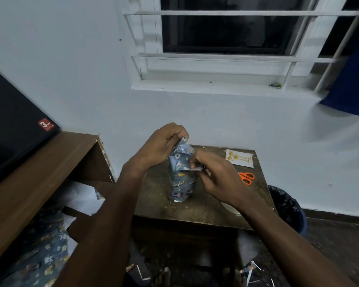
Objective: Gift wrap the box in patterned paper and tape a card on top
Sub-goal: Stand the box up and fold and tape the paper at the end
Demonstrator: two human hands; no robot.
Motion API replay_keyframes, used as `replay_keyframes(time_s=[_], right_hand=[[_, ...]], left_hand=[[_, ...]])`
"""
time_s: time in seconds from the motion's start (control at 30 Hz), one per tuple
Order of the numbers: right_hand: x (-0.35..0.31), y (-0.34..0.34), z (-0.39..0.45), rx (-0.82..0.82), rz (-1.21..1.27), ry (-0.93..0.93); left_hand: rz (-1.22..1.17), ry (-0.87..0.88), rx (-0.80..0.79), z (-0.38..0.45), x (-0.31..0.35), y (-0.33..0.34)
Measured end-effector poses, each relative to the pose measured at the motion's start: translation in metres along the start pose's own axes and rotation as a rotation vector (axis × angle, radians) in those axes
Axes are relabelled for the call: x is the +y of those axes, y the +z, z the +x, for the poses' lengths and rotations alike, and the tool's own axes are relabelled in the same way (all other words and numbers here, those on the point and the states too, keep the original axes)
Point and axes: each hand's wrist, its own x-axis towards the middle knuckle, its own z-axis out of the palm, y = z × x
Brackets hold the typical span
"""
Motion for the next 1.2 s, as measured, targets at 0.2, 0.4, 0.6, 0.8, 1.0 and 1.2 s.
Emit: replay_keyframes(time_s=[0.2, 0.4, 0.6, 0.8, 1.0, 1.2], right_hand=[[0.005, 0.0, -0.001, -0.016, 0.039, 0.014], [0.004, 0.001, 0.001, -0.05, 0.002, -0.033], [0.001, 0.0, 0.001, -0.054, -0.008, -0.037], [0.002, 0.005, -0.003, 0.016, 0.032, 0.06], [0.004, 0.008, 0.001, 0.08, 0.123, 0.15], [0.006, 0.003, 0.002, 0.085, 0.407, 0.25]], left_hand=[[-0.195, -0.219, 0.043, 0.002, -0.003, 0.011], [-0.499, -0.444, 0.108, 0.002, 0.013, 0.014], [-0.56, -0.436, 0.139, 0.0, 0.014, 0.019], [-0.67, -0.51, 0.042, -0.015, 0.001, 0.007], [-0.644, -0.503, 0.017, -0.031, -0.009, 0.01], [-0.704, -0.443, 0.118, -0.029, -0.001, 0.026]])
